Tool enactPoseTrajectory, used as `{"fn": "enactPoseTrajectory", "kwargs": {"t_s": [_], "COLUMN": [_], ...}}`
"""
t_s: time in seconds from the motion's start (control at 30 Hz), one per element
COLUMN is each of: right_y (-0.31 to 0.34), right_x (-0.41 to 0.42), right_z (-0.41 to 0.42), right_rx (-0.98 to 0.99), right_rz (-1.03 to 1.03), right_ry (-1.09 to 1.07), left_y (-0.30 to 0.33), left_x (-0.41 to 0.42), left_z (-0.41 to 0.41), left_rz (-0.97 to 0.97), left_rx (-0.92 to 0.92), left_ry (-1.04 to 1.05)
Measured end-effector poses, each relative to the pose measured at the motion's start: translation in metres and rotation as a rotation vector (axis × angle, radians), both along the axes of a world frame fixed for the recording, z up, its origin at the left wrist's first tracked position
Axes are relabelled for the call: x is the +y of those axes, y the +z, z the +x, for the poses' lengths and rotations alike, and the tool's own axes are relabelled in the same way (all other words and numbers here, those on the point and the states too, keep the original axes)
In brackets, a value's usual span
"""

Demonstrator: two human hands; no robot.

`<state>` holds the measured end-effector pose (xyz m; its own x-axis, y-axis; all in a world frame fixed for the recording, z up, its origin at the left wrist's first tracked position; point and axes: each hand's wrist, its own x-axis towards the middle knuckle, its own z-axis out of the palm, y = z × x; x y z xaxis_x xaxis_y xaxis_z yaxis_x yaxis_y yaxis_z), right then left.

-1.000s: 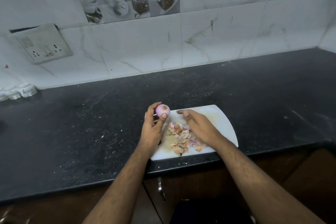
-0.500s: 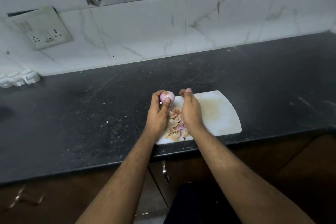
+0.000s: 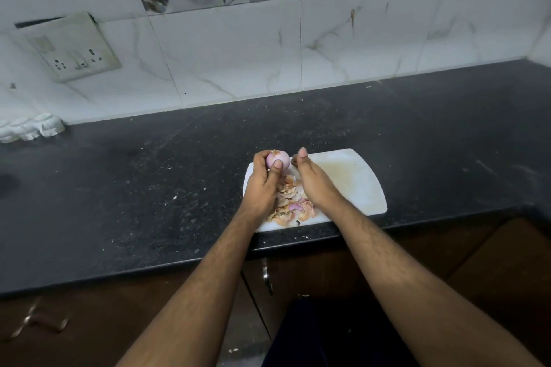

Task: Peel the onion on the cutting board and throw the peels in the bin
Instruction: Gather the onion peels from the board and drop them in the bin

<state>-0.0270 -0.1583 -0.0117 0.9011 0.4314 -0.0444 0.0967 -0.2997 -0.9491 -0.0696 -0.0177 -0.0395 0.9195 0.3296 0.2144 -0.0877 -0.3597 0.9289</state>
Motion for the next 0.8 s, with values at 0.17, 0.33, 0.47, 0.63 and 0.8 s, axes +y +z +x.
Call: {"fn": "enactPoseTrajectory", "kwargs": {"t_s": [0.17, 0.33, 0.47, 0.63, 0.8], "right_y": [0.009, 0.012, 0.010, 0.001, -0.005], "right_x": [-0.006, -0.017, -0.016, -0.031, -0.052], "right_z": [0.001, 0.005, 0.006, 0.014, 0.027], "right_rx": [-0.124, -0.348, -0.453, -0.504, -0.500], "right_rz": [0.121, -0.056, -0.086, -0.058, -0.147], "right_ry": [-0.104, 0.217, 0.194, -0.055, -0.357], "left_y": [0.003, 0.009, 0.008, 0.002, 0.002], "left_x": [-0.003, -0.005, -0.007, -0.008, -0.007], "left_z": [-0.003, -0.007, -0.007, -0.003, -0.003], "left_rz": [0.049, 0.070, 0.011, -0.026, 0.011], "left_rx": [0.011, 0.029, 0.021, 0.096, 0.151], "left_ry": [-0.038, -0.074, -0.091, -0.138, -0.142]}}
